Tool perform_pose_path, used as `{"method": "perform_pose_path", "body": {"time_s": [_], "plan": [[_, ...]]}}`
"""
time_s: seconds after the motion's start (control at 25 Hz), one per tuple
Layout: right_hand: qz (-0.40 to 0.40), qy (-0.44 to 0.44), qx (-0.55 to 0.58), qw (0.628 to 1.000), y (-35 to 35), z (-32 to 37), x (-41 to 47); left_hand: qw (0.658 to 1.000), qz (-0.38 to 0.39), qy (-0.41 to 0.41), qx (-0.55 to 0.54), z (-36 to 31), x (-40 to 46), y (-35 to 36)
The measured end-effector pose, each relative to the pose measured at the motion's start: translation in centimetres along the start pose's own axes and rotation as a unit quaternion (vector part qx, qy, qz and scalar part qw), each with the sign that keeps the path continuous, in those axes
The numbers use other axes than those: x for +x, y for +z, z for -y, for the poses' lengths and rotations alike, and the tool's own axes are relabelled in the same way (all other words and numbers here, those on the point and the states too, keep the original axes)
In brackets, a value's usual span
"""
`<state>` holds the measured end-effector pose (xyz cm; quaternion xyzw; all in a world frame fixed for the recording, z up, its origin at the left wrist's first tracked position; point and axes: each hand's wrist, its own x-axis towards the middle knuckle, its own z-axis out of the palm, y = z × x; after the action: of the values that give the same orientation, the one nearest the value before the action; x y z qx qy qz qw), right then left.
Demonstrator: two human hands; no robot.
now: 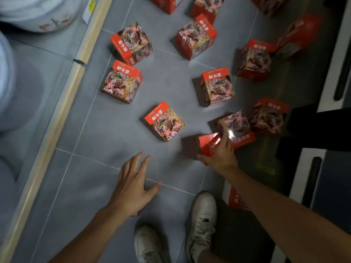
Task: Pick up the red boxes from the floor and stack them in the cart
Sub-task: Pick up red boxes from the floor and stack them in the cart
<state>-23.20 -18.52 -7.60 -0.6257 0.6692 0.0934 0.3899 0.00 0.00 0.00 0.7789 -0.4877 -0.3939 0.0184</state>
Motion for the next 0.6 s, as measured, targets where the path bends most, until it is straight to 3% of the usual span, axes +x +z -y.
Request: {"method": "perform_pose_path", "body": {"time_s": [0.12,0.32,0.6], "plan": [[-0.019,0.054,0.065,0.996,1.7,-0.9,1.4,1.0,-0.02,0.004,0.002,1.4,0.6,1.4],[-0.002,0.076,0.013,0.997,2.2,-1.2,0.3,0.996,-0.061,-0.04,-0.048,4.0,-1.0,2.2],[0.032,-0.001,-0.017,0.999,-0.8,1.3,-4.9,0.958,-0.05,-0.24,-0.149,6.6,-3.5,5.1]]}}
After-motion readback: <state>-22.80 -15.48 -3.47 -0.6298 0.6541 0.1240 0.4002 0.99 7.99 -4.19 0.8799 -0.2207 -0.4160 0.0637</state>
